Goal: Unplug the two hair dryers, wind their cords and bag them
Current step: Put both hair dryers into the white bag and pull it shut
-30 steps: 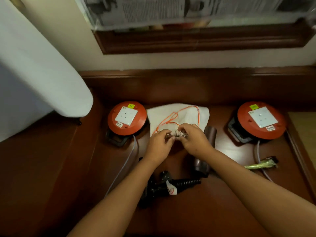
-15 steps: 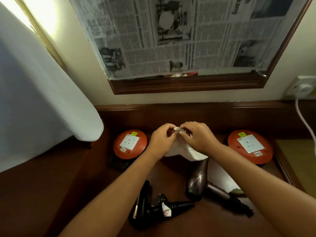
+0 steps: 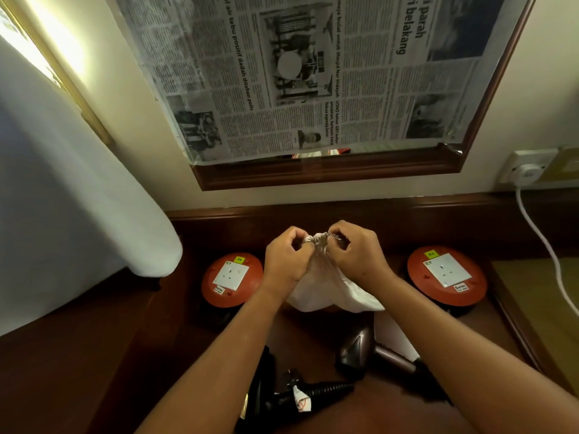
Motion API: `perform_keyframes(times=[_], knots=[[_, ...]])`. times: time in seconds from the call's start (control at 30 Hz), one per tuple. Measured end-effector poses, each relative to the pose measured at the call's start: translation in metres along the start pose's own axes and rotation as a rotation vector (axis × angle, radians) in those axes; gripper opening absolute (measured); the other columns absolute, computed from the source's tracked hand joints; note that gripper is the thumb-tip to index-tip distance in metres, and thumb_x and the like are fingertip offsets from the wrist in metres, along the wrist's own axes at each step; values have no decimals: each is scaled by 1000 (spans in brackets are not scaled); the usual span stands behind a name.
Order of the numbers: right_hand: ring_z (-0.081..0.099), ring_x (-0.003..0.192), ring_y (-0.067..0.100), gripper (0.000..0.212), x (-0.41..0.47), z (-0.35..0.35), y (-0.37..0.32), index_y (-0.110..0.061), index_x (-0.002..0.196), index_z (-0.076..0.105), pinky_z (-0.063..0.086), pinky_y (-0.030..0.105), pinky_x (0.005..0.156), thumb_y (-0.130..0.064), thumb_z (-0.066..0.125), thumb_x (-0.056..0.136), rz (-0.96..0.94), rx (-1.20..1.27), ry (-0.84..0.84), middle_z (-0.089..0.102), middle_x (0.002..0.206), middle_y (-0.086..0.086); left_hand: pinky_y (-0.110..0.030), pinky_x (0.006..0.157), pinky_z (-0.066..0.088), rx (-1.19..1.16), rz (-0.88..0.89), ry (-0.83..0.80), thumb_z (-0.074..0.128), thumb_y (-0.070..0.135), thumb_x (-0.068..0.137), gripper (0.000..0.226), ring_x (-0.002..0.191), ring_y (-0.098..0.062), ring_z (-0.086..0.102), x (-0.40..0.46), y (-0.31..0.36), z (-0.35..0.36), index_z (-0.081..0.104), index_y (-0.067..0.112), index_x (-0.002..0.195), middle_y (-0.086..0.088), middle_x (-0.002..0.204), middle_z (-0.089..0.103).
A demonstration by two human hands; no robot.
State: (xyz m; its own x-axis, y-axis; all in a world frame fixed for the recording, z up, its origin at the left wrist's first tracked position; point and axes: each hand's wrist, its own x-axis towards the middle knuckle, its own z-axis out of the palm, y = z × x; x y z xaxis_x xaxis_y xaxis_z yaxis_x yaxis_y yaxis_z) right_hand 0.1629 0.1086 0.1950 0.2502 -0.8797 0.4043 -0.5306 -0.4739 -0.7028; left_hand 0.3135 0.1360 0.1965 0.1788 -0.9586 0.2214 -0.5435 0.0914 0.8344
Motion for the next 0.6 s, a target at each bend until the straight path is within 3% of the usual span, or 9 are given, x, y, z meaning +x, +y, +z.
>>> perform_keyframes(times=[0.17, 0.27, 0.43, 0.6], knots=[[58, 85, 2, 18, 8, -7, 2, -17, 108, 65, 43, 6, 70, -14, 59, 91, 61, 47, -137, 62, 94, -10, -12, 56, 43, 92, 2, -194, 63, 24, 90, 10, 66, -3, 52, 8, 5, -8, 60, 15, 90, 6, 76, 59], [59, 92, 7, 21, 14, -4, 5, -19, 111, 67, 47, 19, 80, -17, 59, 91, -4, -46, -224, 64, 99, -7, -13, 55, 42, 191, 80, -246, 60, 20, 93, 6, 66, -5, 55, 16, 5, -12, 59, 15, 90, 6, 77, 59], [57, 75, 11, 9, 18, 8, 4, -14, 92, 67, 49, 25, 66, -17, 58, 91, -31, -108, -89, 65, 83, 0, -14, 53, 41, 241, 209, -90, 60, 14, 92, 7, 60, -4, 53, 16, -2, -10, 58, 13, 86, 10, 69, 55], [57, 68, 15, 10, 21, 18, 3, -9, 85, 66, 51, 33, 61, -13, 57, 89, -39, -110, 21, 64, 76, 3, -9, 53, 40, 164, 148, 64, 62, 8, 89, 12, 60, 0, 54, 14, -8, -9, 56, 14, 81, 12, 65, 53]])
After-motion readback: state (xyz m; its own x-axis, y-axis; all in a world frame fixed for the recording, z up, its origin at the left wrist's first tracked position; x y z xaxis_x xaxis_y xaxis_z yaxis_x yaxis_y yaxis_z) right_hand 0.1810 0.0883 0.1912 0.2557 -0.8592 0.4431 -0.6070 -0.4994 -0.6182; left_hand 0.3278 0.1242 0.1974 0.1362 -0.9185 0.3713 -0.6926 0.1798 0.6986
